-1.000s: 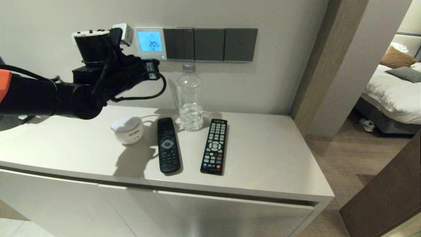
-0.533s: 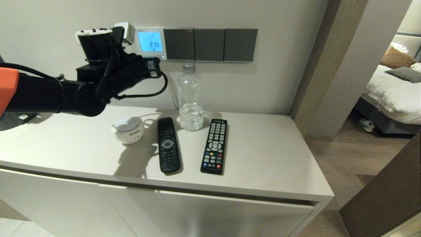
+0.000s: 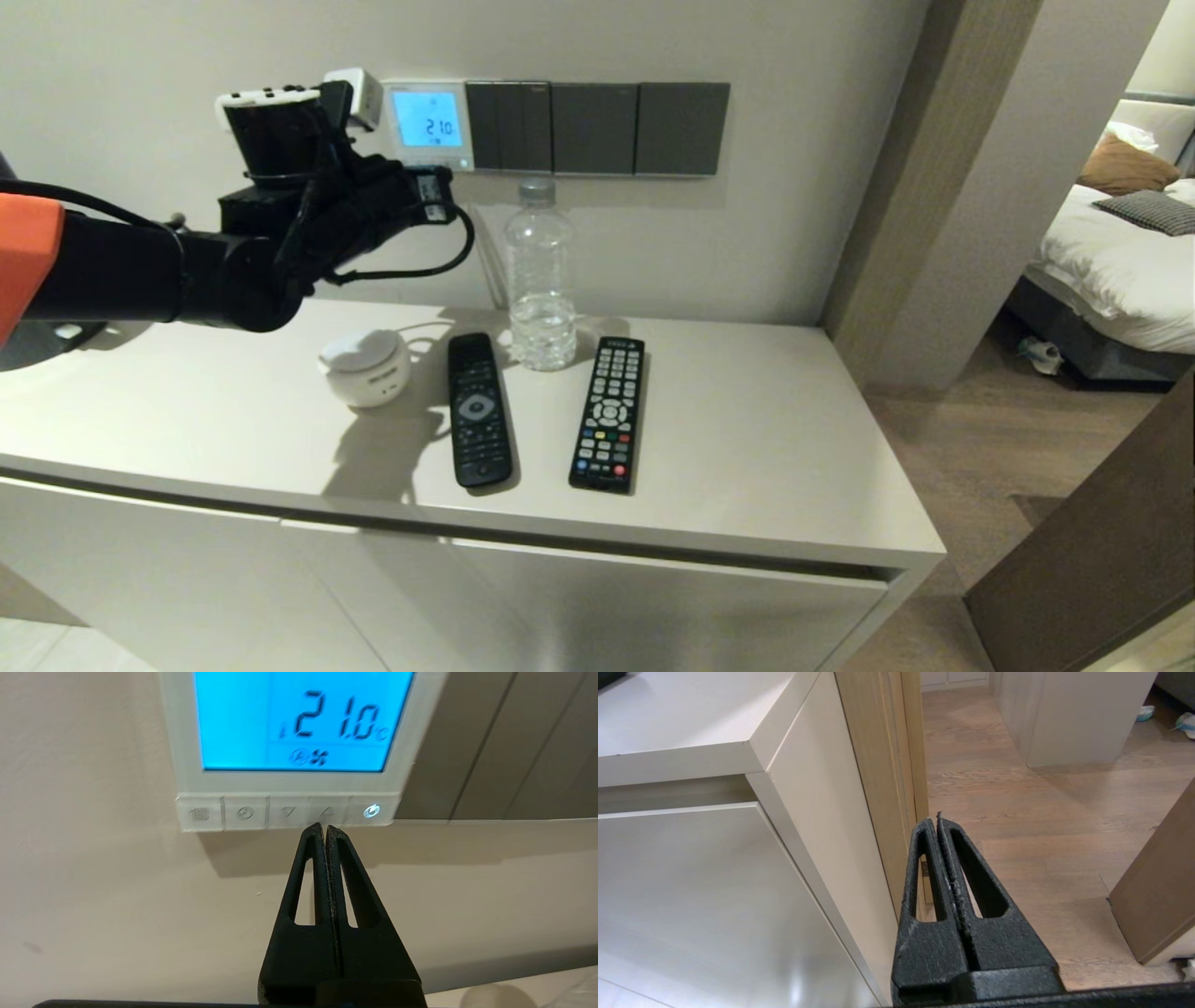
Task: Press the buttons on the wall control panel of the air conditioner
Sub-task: Press the temperature increase button
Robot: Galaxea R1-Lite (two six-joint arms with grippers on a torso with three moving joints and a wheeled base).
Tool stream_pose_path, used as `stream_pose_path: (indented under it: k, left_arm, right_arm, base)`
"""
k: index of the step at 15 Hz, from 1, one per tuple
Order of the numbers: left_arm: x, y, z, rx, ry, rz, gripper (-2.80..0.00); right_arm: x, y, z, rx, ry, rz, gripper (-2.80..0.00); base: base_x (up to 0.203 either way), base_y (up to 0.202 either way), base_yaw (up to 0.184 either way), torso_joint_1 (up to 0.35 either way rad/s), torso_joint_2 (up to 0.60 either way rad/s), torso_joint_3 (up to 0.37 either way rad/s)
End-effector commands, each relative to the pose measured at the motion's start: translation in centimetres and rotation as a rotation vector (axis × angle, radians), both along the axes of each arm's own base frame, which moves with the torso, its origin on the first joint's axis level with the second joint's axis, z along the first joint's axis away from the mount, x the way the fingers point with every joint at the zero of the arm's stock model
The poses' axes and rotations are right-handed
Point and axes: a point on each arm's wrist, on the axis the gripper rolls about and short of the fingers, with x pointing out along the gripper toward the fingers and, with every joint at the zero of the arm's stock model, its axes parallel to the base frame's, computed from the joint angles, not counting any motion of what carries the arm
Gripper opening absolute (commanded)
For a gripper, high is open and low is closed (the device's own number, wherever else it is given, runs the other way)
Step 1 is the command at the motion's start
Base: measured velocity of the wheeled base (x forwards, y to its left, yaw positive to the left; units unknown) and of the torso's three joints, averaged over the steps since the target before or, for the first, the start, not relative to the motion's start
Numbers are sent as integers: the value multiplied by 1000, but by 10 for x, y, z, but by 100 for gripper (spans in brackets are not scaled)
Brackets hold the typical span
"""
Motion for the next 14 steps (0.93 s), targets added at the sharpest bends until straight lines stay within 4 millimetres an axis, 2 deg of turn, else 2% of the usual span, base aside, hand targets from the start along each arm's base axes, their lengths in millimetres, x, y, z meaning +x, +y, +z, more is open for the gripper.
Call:
stream_pose_path:
  k: [1, 7, 14]
  left_arm:
    - [-5, 1, 3, -3, -6, -2, -280]
    - [-11, 2, 7, -5, -13, -2, -280]
    - [-3, 0, 4, -1, -8, -2, -280]
  right_arm:
    - [0, 0, 0, 0, 3, -1, -280]
    - [0, 0, 0, 0, 3, -1, -280]
    - [0, 0, 0, 0, 3, 1, -280]
  base:
    - [0, 0, 0, 0, 0, 0]
    - [0, 0, 0, 0, 0, 0]
    - [0, 0, 0, 0, 0, 0]
